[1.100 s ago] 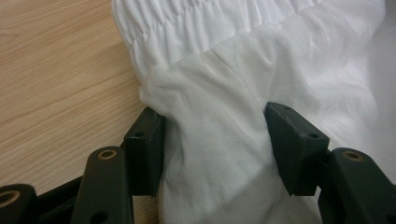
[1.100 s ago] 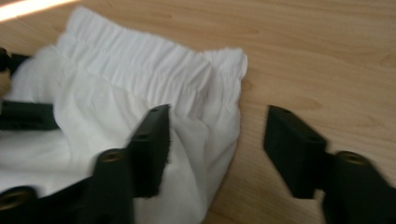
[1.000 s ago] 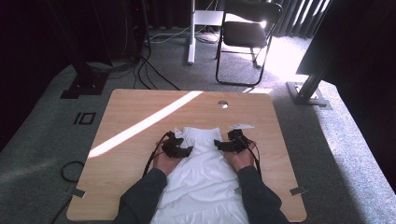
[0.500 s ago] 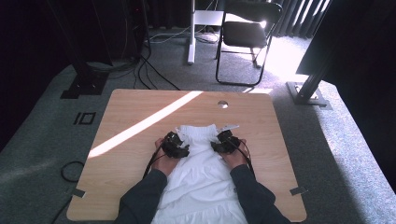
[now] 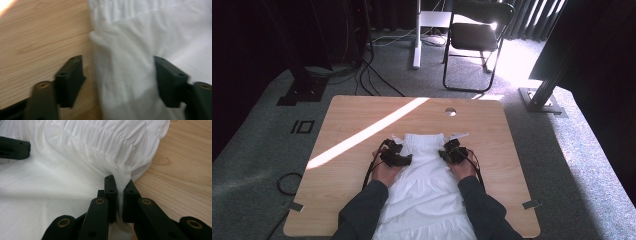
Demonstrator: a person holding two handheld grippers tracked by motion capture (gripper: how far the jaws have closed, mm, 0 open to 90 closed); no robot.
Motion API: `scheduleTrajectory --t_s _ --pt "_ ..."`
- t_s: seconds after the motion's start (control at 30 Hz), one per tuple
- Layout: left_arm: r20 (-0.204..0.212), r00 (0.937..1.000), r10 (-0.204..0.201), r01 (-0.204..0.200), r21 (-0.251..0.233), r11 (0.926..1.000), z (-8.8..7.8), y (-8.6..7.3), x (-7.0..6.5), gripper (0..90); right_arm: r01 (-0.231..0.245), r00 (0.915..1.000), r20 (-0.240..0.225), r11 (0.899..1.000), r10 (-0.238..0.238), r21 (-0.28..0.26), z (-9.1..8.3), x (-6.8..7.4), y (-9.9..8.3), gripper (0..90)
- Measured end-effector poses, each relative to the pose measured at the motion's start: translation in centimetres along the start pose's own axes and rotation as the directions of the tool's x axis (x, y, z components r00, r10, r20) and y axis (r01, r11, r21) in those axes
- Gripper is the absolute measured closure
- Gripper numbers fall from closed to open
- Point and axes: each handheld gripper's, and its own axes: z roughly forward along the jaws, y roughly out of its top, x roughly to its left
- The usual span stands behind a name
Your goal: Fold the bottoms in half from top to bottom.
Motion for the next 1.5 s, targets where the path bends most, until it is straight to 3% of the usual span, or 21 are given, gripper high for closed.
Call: scheduleTrajectory --t_s 0.07,0.2,0.3,0.4,0.47,0.53,0.6,0.63,0.67,0.7,0.8,0.9,1.03,1.07,1.17,1.23,1.27,1.3,1.5 --pt "0.030 0.9994 0.019 -0.019 0.004 0.9998 -0.1 0.1 -0.3 57.1 0.000 1.0000 0.000 1.000 0.000 0.000 0.0 0.0 0.0 85.5" --pt "0.071 0.9973 0.019 -0.020 0.015 0.9997 0.0 0.4 -0.6 77.8 -0.029 0.9995 -0.014 1.000 0.029 0.004 0.2 -0.2 0.3 86.1" --pt "0.105 0.9945 -0.010 0.009 0.015 0.9998 0.2 0.8 0.0 82.3 -0.008 0.9999 0.008 1.000 0.008 0.012 0.3 -0.1 0.7 86.3" --pt "0.132 0.9901 -0.049 0.050 -0.010 0.9987 -0.1 1.7 1.1 83.4 -0.023 0.9997 0.002 1.000 0.023 -0.009 -0.1 -0.5 1.2 86.4" --pt "0.145 0.9887 -0.037 0.045 -0.053 0.9976 -1.0 2.9 1.7 83.6 -0.029 0.9995 -0.008 0.998 0.029 -0.046 -1.2 -0.8 2.1 86.4" --pt "0.133 0.9911 -0.014 0.027 -0.099 0.9947 -2.2 4.5 1.8 83.7 -0.008 0.9999 0.007 0.996 0.009 -0.090 -2.5 -0.9 3.3 86.4" --pt "0.122 0.9925 0.008 0.012 -0.156 0.9876 -3.5 6.3 2.0 83.8 0.017 0.9994 0.033 0.991 -0.013 -0.132 -3.9 -1.1 4.7 86.4" --pt "0.122 0.9925 0.008 0.012 -0.156 0.9876 -3.5 6.3 2.0 83.8 0.017 0.9994 0.033 0.991 -0.013 -0.132 -3.9 -1.1 4.7 86.4" --pt "0.117 0.9928 0.026 0.000 -0.215 0.9766 -5.1 8.2 2.3 83.8 0.023 0.9991 0.038 0.988 -0.017 -0.155 -4.5 -1.2 5.4 86.3" --pt "0.115 0.9927 0.036 -0.008 -0.235 0.9719 -5.8 9.2 2.5 83.7 0.024 0.9990 0.040 0.979 -0.016 -0.204 -6.1 -1.7 6.9 86.3" --pt "0.107 0.9923 0.061 -0.027 -0.294 0.9553 -7.8 11.6 2.7 83.7 0.004 0.9996 0.029 0.953 0.005 -0.302 -8.9 -2.3 9.1 86.4" --pt "0.113 0.9902 0.083 -0.043 -0.318 0.9472 -8.8 12.7 2.7 83.6 0.046 0.9970 0.075 0.943 -0.022 -0.330 -10.7 -2.0 10.5 86.4" --pt "0.128 0.9873 0.095 -0.051 -0.313 0.9485 -9.2 12.5 2.5 83.6 0.057 0.9964 0.078 0.943 -0.033 -0.328 -11.3 -1.9 10.5 86.4" --pt "0.133 0.9854 0.106 -0.062 -0.302 0.9514 -9.4 12.1 2.3 83.6 0.052 0.9971 0.070 0.944 -0.031 -0.325 -11.3 -1.9 10.3 86.4" --pt "0.162 0.9802 0.115 -0.060 -0.307 0.9497 -9.9 10.8 1.9 83.5 0.060 0.9973 0.059 0.949 -0.043 -0.310 -11.6 -1.3 9.0 86.4" --pt "0.163 0.9798 0.116 -0.063 -0.302 0.9512 -10.1 10.3 1.7 83.6 0.058 0.9977 0.052 0.949 -0.044 -0.310 -11.7 -1.1 8.6 86.4" --pt "0.180 0.9759 0.124 -0.064 -0.307 0.9496 -10.9 8.7 1.1 83.6 0.060 0.9980 0.038 0.948 -0.050 -0.311 -11.8 -0.9 8.1 86.4" --pt "0.194 0.9728 0.126 -0.061 -0.308 0.9494 -11.2 8.0 0.9 83.5 0.081 0.9966 0.015 0.948 -0.081 -0.309 -12.4 0.0 6.5 86.4" --pt "0.233 0.9613 0.147 -0.073 -0.297 0.9522 -13.3 3.2 -0.8 83.2 0.124 0.9896 -0.030 0.942 -0.140 -0.311 -13.9 2.6 2.6 86.3"
